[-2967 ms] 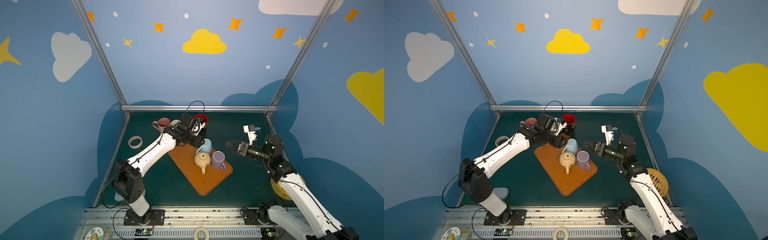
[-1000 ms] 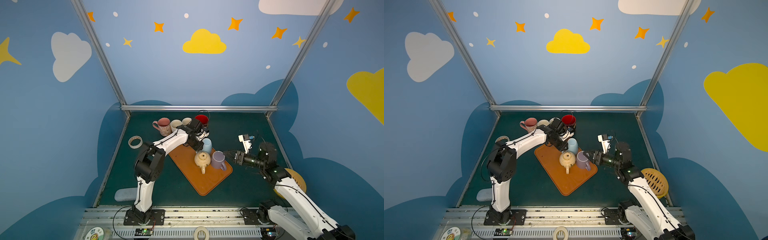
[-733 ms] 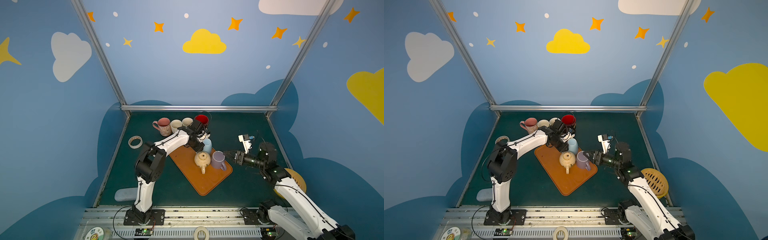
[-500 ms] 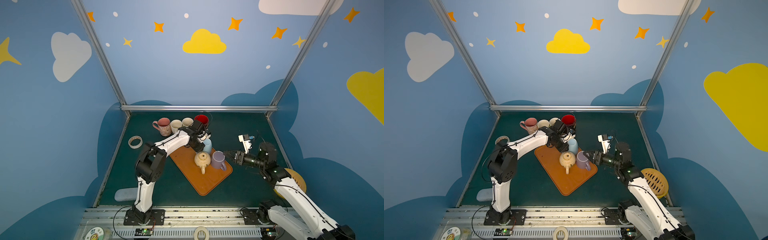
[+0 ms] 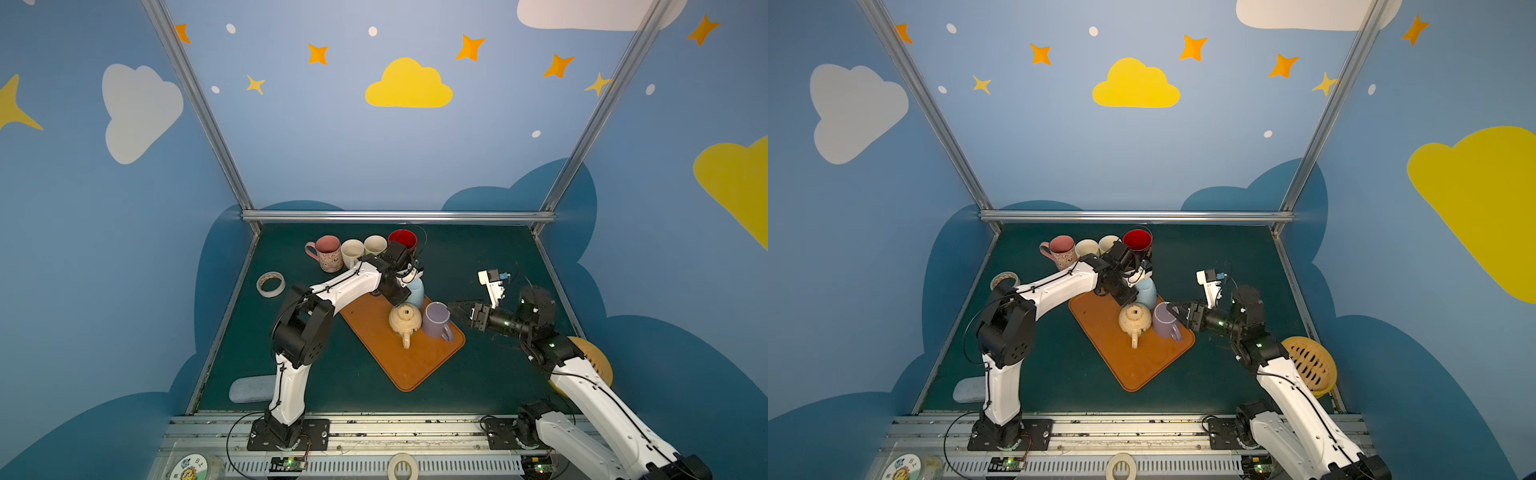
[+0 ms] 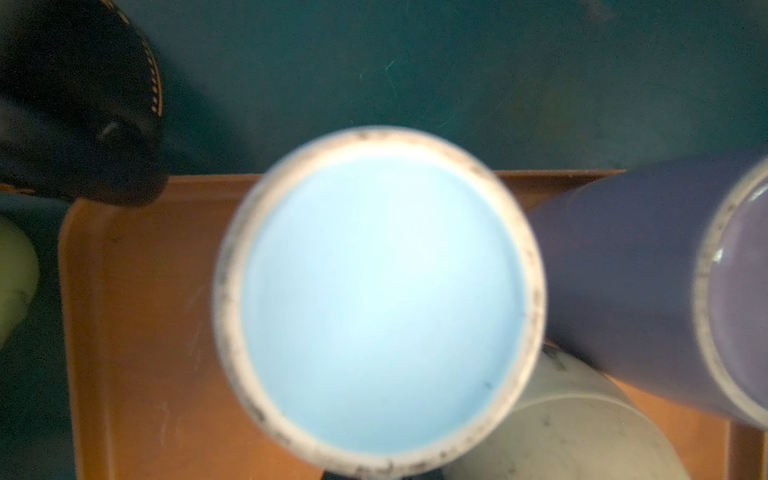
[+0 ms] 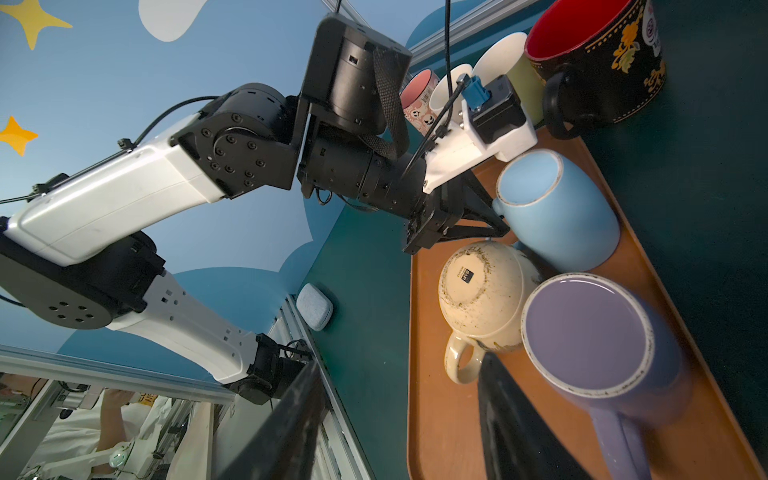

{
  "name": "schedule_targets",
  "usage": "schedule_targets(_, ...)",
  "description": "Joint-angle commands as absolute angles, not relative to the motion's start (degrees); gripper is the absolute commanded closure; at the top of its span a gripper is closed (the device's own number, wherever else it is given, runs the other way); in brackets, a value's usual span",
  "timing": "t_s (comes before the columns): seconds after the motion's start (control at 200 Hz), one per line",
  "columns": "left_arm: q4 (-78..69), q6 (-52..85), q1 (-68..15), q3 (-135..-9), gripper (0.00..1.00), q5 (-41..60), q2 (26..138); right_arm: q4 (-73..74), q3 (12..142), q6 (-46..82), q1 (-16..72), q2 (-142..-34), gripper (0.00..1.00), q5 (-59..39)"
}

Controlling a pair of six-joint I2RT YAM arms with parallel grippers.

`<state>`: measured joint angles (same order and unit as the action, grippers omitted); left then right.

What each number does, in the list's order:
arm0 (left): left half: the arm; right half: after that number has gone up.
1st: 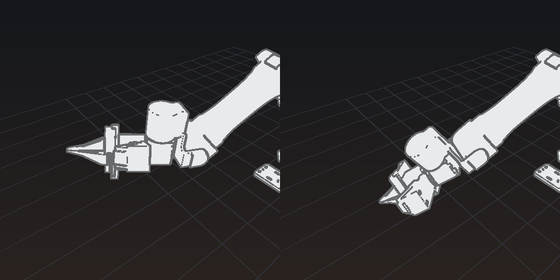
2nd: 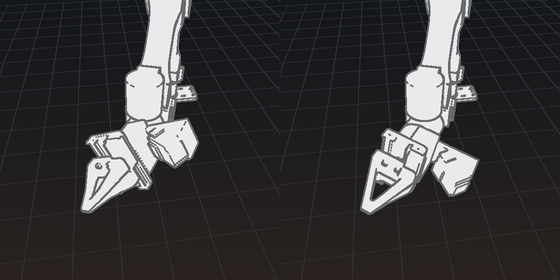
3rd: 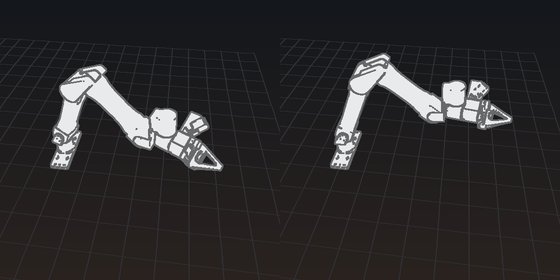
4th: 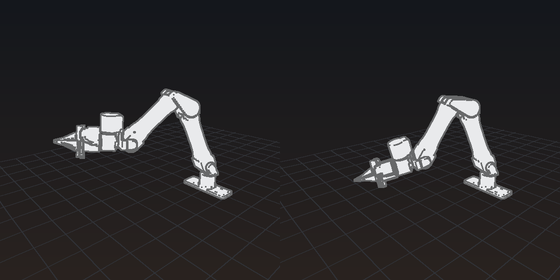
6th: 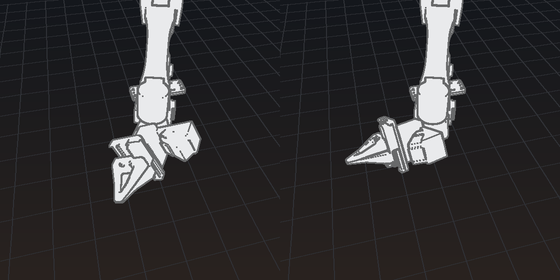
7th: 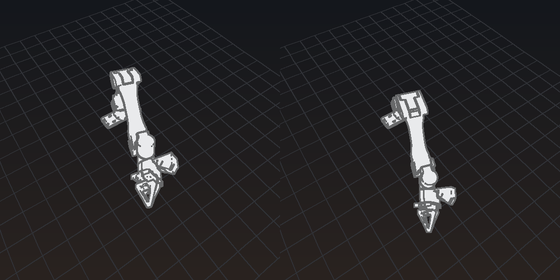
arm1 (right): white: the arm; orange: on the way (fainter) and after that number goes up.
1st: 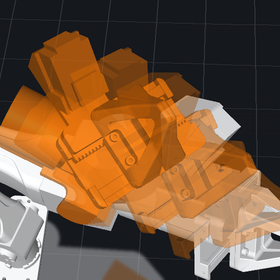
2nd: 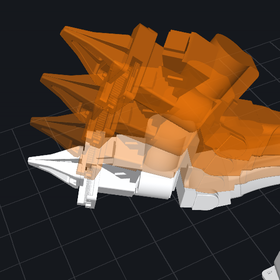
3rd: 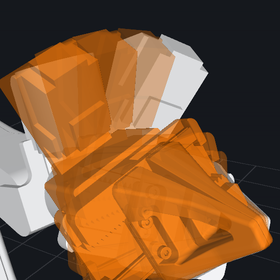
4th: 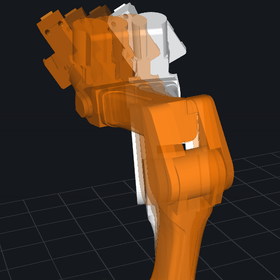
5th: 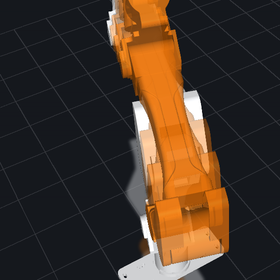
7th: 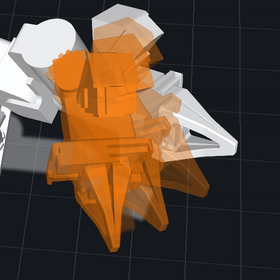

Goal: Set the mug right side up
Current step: 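Lower the left gripper and close it on the light blue mug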

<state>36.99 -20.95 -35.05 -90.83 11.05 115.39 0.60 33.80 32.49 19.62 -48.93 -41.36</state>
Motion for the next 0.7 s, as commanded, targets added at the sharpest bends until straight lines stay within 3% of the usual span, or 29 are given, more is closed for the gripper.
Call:
schedule_targets(0.0, 36.3, -21.1, -35.43, -89.56, 0.93, 10.68, 115.82, 1.19, 33.23, 31.74, 19.86, -47.8, 0.45, -41.05)
schedule_targets(0.696, 34.48, -16.18, -35.68, -86.48, 0.96, 11.04, 104.68, -0.85, 33.71, 32.0, 19.88, -44.92, 0.45, -40.3)
